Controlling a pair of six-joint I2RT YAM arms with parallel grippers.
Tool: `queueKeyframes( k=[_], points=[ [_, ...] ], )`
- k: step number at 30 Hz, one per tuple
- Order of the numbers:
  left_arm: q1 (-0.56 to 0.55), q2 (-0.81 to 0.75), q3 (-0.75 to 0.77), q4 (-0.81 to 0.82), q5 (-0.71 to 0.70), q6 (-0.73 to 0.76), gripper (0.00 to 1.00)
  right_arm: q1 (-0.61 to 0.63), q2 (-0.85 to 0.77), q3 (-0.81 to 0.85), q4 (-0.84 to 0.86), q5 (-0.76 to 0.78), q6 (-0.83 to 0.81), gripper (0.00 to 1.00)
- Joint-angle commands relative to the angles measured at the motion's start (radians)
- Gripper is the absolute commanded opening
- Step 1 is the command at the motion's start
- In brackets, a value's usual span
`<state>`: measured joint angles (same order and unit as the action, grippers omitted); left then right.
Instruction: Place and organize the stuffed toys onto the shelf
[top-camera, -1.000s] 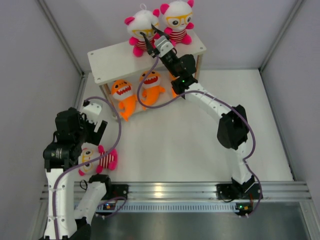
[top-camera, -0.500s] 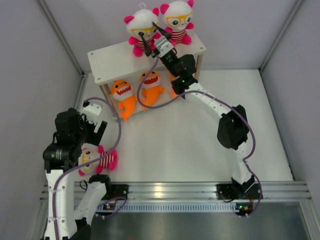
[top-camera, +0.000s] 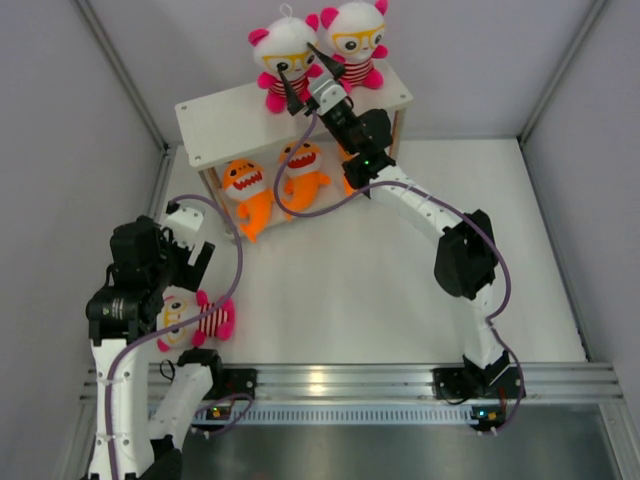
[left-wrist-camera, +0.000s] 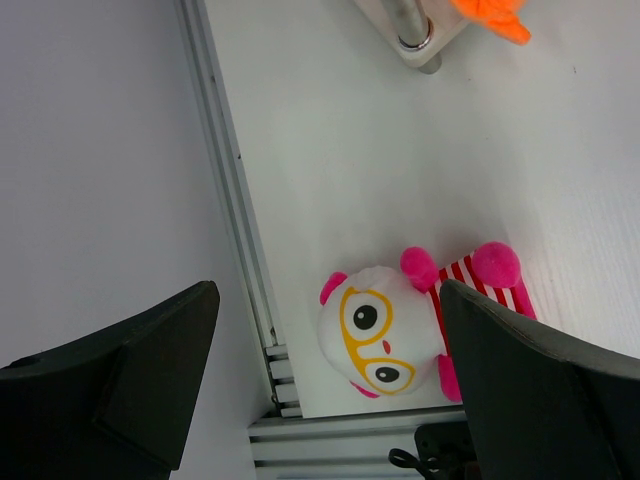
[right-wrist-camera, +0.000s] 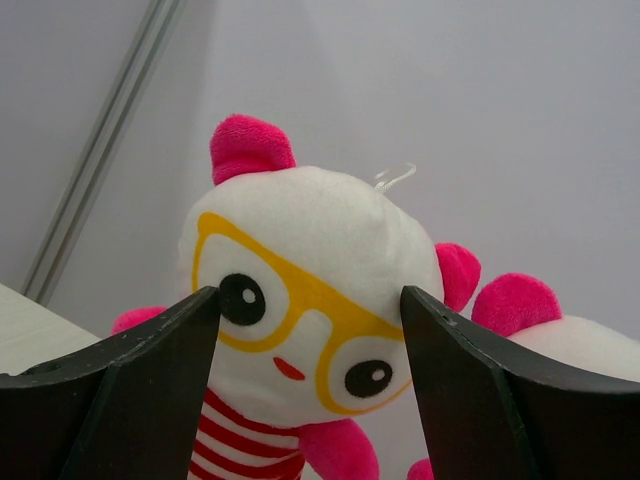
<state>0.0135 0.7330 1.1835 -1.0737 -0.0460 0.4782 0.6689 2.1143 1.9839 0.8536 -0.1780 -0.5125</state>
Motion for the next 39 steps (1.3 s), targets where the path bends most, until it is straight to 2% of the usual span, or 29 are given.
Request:
queueKeyframes(
  k=[1, 12, 23, 27, 30, 36, 38, 39],
  points=[
    [0.002, -0.009, -0.004, 0.023, 0.006, 0.008, 0.99, -0.009, -0.060, 0.004, 0.053, -0.011, -0.003, 0.74],
    [0.002, -0.011, -0.007, 0.020, -0.017, 0.017, 0.98, -0.002, -0.111, -0.053, 0.082, -0.037, -0.006, 0.84],
    [0.003, -0.014, -0.013, 0.009, 0.014, 0.030, 0.99, 0.000, -0.119, -0.046, 0.073, -0.049, -0.006, 0.87],
    [0.003, -0.015, -0.018, -0.011, 0.009, 0.046, 0.99, 0.003, -0.164, -0.104, 0.111, -0.058, 0.015, 0.88],
    [0.005, -0.035, -0.018, -0.086, -0.028, 0.074, 0.99, 0.017, -0.214, -0.186, 0.121, -0.066, 0.011, 0.87],
    [0.028, -0.072, -0.014, -0.371, 0.009, 0.181, 0.97, 0.096, -0.390, -0.385, 0.091, -0.061, -0.073, 0.88],
    [0.026, -0.067, -0.056, -0.439, -0.061, 0.200, 0.99, 0.121, -0.430, -0.436, 0.107, -0.055, -0.066, 0.88],
    [0.026, -0.063, -0.130, -0.439, -0.115, 0.194, 0.98, 0.130, -0.469, -0.480, 0.108, -0.048, -0.046, 0.88]
  ],
)
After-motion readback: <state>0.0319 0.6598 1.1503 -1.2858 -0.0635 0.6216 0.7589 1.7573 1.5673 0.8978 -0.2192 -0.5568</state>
